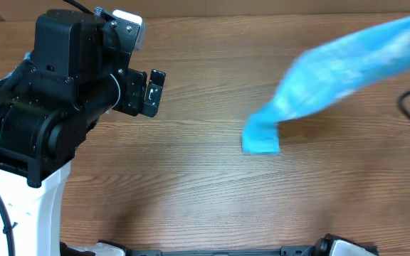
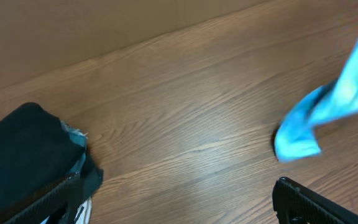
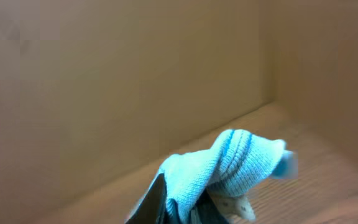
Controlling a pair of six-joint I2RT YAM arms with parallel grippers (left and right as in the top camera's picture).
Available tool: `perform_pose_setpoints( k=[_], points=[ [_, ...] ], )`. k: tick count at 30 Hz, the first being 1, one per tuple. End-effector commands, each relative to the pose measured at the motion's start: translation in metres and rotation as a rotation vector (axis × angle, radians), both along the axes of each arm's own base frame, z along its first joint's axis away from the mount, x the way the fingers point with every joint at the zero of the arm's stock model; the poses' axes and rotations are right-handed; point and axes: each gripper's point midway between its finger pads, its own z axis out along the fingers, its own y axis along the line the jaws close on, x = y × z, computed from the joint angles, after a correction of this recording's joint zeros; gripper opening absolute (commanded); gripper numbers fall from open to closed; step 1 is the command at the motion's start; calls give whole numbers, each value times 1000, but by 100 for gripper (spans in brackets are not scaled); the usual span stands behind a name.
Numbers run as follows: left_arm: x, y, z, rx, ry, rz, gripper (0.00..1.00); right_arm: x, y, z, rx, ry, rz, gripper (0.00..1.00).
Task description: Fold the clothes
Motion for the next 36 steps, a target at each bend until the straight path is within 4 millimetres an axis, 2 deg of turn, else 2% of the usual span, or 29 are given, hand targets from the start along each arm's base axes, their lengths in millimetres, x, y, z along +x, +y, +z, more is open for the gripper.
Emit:
perform_pose_setpoints(
  k=[1, 2, 4, 7, 13, 14, 16, 17, 19, 21, 23, 25, 28, 30, 32, 34, 36],
  points=[
    [-1, 5, 12, 18, -49, 4, 100, -25, 6, 53, -65, -139, 15, 4],
    [-1, 5, 12, 20, -50, 2, 100, -23, 14, 53, -55, -141, 55, 4],
    [-1, 5, 12, 20, -50, 2, 100, -6, 40, 44, 19, -130, 189, 4],
    [-1, 5, 12, 21, -49, 3, 100, 20, 82, 20, 97, -62, 375, 4],
    [-1, 5, 12, 20, -50, 3, 100, 82, 203, -91, 241, 293, 706, 4],
    [-2, 5, 12, 20, -51, 3, 100, 93, 241, -124, 253, 386, 784, 4],
    [-2, 6, 13, 21, -53, 4, 100, 97, 293, -163, 252, 493, 884, 4],
    [-2, 7, 13, 25, -55, 9, 100, 96, 316, -178, 246, 536, 927, 9],
    [-2, 13, 13, 48, -59, 34, 100, 83, 369, -212, 202, 630, 1045, 27],
    [-2, 17, 13, 64, -59, 50, 100, 65, 404, -228, 118, 672, 1123, 43],
    [-3, 20, 12, 75, -57, 60, 100, 60, 412, -233, 40, 679, 1082, 55],
    [-4, 22, 10, 83, -50, 64, 100, 62, 404, -232, 31, 683, 987, 66],
    [-6, 18, 7, 70, -31, 45, 100, 75, 366, -236, 45, 717, 845, 72],
    [-8, 10, 1, 51, 0, 9, 100, 81, 332, -243, 91, 768, 754, 75],
    [-8, 5, -11, 49, 57, -12, 100, 85, 296, -259, 135, 847, 674, 76],
    [-5, 3, -20, 58, 95, -15, 100, 84, 285, -275, 176, 909, 656, 74],
    [-1, 1, -28, 62, 126, -20, 100, 82, 285, -299, 210, 968, 665, 73]
  ],
)
